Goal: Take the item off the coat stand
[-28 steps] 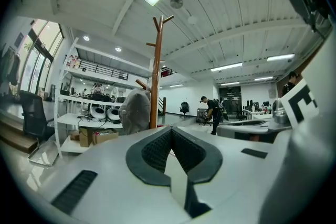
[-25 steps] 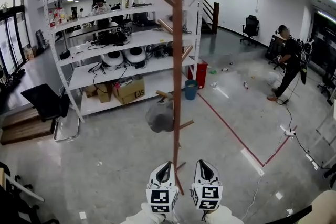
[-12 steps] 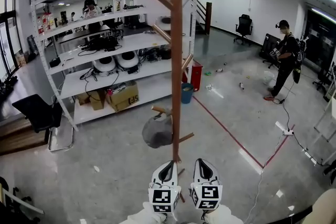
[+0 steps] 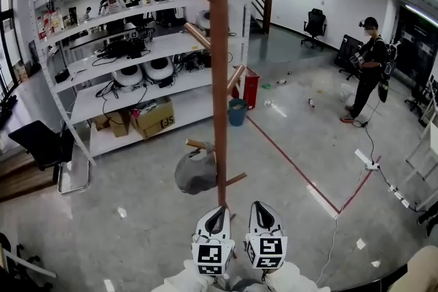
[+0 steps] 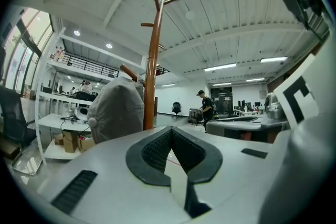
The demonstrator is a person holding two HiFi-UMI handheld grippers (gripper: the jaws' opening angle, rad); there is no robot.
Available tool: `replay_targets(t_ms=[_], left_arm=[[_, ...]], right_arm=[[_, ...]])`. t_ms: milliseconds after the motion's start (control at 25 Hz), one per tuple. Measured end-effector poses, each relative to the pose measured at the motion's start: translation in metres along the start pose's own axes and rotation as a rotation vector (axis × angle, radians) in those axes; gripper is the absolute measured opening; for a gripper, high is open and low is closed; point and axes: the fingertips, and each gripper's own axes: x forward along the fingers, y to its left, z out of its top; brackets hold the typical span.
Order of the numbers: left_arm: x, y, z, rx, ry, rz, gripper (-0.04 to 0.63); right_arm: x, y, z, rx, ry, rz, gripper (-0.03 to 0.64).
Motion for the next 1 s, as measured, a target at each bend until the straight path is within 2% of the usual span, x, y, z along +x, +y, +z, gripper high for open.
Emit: replay_targets(t_ms=[160, 200, 280, 360, 480, 640, 720, 840, 1000], left_arm=[[0.003, -0.002, 0.009, -0.023, -0.030, -0.036, 0.003], [0.002, -0.004, 0.012, -0.020, -0.044, -0.047, 0.032], [0.001, -0.006, 0.020, 0.007, -0.072, -0.044, 0.211], [-0.002, 0.005, 0.031, 0.044, -0.104, 0.016, 0.261], [-0.013, 0.046, 0.047, 0.075, -0.139, 0.169, 0.264], [-0.015, 0.107, 0.042, 0.095, -0.073, 0.288, 0.270], [-0.011, 0.125, 0.035, 0.125, -0.026, 0.305, 0.283], [-0.001, 0.132, 0.027, 0.184, 0.019, 0.269, 0.301], [0.009, 0.128, 0.024, 0.183, 0.030, 0.226, 0.301]], right_arm=[[0.007, -0.001, -0.003, 0.000, 0.015, 0.010, 0.011], [0.008, -0.002, -0.005, 0.001, 0.019, 0.010, 0.011], [0.010, -0.003, -0.005, 0.003, 0.023, 0.009, 0.011], [0.013, -0.004, -0.004, 0.001, 0.022, 0.011, 0.011], [0.016, -0.005, -0.005, 0.003, 0.026, 0.016, 0.011], [0.022, -0.006, -0.008, 0.016, 0.032, 0.017, 0.011], [0.025, -0.004, -0.007, 0.017, 0.032, 0.023, 0.011], [0.029, 0.000, -0.007, 0.017, 0.032, 0.034, 0.011], [0.034, 0.002, -0.006, 0.018, 0.034, 0.036, 0.011]])
